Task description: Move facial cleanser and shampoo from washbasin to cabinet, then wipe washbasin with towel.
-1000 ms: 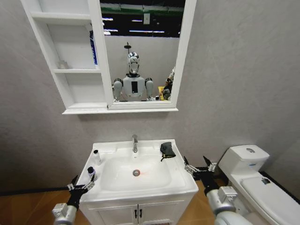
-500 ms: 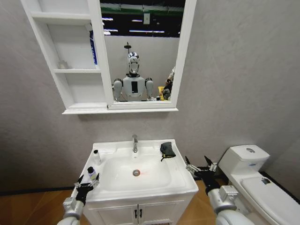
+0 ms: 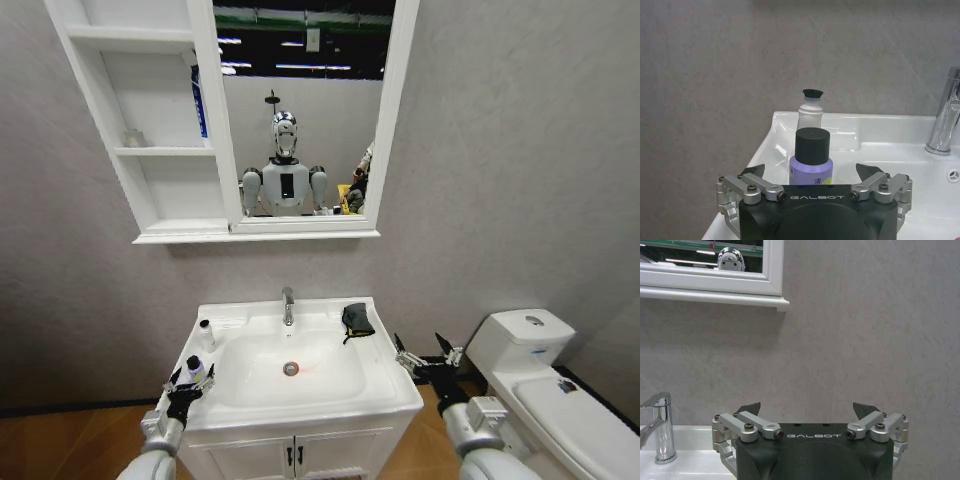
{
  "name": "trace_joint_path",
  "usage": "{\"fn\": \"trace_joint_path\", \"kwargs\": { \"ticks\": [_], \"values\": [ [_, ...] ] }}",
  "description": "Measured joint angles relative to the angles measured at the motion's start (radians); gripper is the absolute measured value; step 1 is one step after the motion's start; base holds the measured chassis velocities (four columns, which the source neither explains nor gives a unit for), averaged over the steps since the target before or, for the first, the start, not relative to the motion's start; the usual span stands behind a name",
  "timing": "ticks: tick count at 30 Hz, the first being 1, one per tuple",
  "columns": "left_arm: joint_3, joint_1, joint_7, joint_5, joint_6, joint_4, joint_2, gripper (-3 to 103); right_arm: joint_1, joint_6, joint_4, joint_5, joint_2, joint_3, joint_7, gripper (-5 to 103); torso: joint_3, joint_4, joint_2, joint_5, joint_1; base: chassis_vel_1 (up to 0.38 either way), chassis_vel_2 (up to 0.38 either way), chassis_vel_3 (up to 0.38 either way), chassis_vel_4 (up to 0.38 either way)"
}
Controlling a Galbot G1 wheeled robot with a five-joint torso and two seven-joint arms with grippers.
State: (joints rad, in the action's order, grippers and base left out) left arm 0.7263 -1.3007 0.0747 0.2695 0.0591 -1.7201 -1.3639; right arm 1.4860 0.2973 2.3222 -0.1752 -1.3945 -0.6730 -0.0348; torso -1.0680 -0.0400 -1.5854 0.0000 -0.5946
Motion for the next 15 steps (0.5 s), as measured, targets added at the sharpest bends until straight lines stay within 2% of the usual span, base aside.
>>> {"fn": "trace_joint_path", "kwargs": {
  "ticks": [14,15],
  "values": [
    [0.001,0.029,-0.004,-0.008,0.000,0.048,-0.003,100,0.000,-0.005,-0.001,-0.013,0.001,-0.012,-0.001,100,0.000,-0.0001,0.000,0.0000,0.000,0.000,0.000,0.000,0.000],
    [0.002,0.031,-0.007,-0.010,0.000,0.051,-0.004,103,0.001,-0.005,-0.002,-0.013,0.001,-0.012,-0.001,100,0.000,0.0000,0.000,0.0000,0.000,0.000,0.000,0.000,0.000]
  ]
}}
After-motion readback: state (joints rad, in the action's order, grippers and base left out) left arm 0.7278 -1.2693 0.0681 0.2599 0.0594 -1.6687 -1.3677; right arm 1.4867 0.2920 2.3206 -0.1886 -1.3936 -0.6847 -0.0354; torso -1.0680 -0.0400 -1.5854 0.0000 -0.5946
